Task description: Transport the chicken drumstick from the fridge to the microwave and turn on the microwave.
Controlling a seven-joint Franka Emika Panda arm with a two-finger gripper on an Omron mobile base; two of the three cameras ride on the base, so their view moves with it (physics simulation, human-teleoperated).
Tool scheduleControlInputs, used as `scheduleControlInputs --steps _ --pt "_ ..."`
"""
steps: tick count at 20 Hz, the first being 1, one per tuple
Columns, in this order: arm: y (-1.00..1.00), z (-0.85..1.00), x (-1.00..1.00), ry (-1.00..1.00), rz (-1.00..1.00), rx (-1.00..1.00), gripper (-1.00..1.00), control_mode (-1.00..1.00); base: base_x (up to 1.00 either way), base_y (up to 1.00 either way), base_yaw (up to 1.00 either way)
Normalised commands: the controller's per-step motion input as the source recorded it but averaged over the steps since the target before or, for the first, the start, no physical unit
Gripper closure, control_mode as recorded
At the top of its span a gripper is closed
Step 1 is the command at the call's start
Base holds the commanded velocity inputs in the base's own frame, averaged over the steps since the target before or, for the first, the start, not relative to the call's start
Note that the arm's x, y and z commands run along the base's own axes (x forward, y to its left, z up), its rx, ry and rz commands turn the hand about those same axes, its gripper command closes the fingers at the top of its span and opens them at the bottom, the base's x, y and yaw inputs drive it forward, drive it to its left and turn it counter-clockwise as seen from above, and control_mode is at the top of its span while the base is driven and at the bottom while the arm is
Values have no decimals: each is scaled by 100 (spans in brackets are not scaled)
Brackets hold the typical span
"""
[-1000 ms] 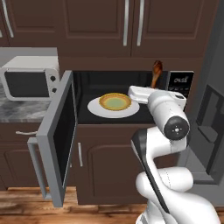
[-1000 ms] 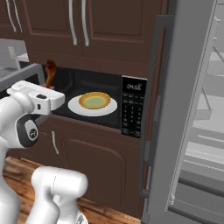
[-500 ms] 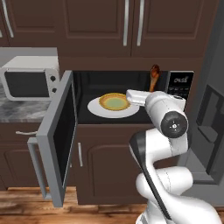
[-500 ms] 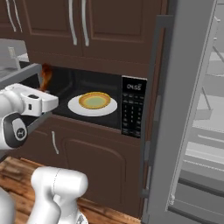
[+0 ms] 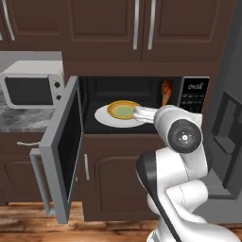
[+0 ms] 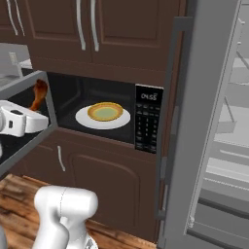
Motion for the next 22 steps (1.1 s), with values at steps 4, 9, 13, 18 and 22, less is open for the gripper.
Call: scheduleControlInputs --steps 4,9,13,18,22 --pt "-20 -69 1 -8 0 0 100 -100 0 0 0" --pt "-18 -75 16 -9 0 0 100 -100 0 0 0" --pt "-13 -74 33 -12 0 0 100 -100 0 0 0" --pt "-25 -57 44 -14 2 0 100 -100 0 0 0" --pt "-23 -41 60 -12 4 0 100 -100 0 0 0"
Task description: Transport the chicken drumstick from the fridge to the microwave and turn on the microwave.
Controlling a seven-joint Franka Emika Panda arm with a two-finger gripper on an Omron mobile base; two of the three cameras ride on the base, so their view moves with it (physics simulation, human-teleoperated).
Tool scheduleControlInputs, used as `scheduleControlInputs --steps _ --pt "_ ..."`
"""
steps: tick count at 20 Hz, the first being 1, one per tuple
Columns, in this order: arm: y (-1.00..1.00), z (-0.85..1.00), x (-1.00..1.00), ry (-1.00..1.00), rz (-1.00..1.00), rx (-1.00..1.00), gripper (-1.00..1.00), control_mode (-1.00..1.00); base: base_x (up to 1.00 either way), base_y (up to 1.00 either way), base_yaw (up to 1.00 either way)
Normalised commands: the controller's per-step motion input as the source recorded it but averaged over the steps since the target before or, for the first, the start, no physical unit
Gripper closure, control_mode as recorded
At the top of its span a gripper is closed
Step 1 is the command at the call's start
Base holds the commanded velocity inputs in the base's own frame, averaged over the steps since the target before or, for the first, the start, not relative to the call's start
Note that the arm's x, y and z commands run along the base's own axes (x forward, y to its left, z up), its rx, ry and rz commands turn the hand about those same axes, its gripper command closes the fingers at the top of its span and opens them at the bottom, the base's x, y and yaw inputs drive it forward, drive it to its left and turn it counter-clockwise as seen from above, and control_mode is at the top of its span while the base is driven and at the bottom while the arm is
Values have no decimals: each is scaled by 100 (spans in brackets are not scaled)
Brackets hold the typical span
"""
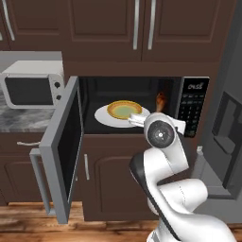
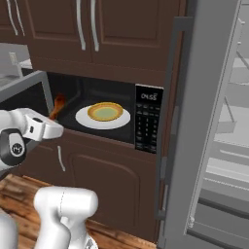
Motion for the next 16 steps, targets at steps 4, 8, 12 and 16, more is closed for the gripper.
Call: scheduleControlInputs --steps 4,8,12,16 --pt "-6 -24 65 -1 4 0 100 -100 0 0 0" --pt "0 -11 60 0 1 0 100 -100 0 0 0" --pt "0 0 59 0 0 0 100 -100 0 0 0" --pt "0 0 58 7 0 0 100 -100 0 0 0"
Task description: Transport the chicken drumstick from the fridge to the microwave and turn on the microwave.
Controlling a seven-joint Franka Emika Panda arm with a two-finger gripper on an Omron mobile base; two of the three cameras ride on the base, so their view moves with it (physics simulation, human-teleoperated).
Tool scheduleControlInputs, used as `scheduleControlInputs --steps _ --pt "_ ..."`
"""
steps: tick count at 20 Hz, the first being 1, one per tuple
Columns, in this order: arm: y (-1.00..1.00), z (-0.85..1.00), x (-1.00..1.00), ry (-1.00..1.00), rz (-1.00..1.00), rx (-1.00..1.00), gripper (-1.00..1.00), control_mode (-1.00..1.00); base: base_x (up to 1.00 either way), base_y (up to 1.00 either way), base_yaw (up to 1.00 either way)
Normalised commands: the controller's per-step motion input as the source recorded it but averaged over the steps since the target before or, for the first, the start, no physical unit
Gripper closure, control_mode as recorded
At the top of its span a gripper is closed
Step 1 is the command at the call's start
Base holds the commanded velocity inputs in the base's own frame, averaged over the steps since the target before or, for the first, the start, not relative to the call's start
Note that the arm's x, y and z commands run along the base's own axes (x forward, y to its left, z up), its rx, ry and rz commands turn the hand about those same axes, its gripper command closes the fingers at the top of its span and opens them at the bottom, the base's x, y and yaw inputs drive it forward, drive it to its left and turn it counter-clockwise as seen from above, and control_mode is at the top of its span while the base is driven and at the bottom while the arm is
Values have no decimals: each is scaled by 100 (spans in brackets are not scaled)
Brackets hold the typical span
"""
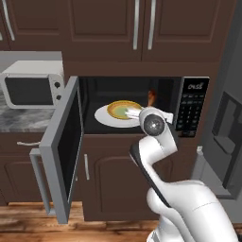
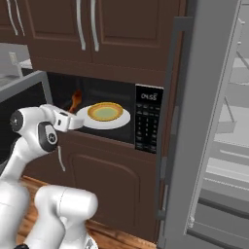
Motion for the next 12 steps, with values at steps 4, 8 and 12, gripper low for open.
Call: scheduleControlInputs --steps 4,8,12 --pt "0 -14 49 11 0 0 100 -100 0 0 0" --pt "0 -38 50 1 0 0 100 -100 0 0 0" --pt "0 -38 52 0 0 0 100 -100 0 0 0"
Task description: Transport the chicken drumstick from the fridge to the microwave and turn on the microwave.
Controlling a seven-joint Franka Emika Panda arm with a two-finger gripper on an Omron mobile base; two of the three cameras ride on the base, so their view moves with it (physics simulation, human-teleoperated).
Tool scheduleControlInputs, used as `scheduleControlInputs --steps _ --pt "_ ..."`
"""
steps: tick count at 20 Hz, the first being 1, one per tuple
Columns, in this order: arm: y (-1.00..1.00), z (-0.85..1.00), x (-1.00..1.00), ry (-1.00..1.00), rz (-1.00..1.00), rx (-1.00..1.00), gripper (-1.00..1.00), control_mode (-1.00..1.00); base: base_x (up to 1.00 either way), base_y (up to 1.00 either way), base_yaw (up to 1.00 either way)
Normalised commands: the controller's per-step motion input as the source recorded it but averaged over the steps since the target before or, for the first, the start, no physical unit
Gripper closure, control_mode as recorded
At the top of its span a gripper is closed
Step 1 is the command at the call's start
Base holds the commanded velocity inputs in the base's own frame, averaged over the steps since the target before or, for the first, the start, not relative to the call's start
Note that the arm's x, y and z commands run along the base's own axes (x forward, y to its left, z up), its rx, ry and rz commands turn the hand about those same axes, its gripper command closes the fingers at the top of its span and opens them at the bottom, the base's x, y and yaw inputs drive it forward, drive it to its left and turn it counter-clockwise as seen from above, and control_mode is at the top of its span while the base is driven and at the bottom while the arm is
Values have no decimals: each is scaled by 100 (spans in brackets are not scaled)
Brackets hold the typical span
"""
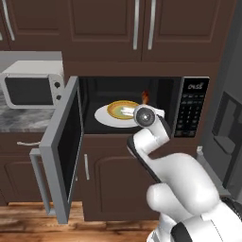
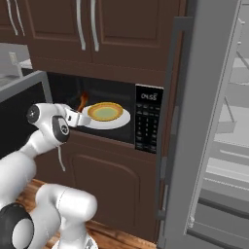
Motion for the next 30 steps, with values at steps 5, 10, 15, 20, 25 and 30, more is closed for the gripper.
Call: scheduleControlInputs --steps 5,10,15,20,25,30 --pt "0 -25 53 0 0 0 100 -100 0 0 0" --pt "0 -5 42 2 0 0 100 -100 0 0 0" --pt "0 -12 41 10 0 0 100 -100 0 0 0" --pt "0 -15 50 4 0 0 100 -100 0 0 0" --pt "1 -37 43 8 0 0 100 -100 0 0 0" --pt "0 -33 39 6 0 0 100 -100 0 0 0"
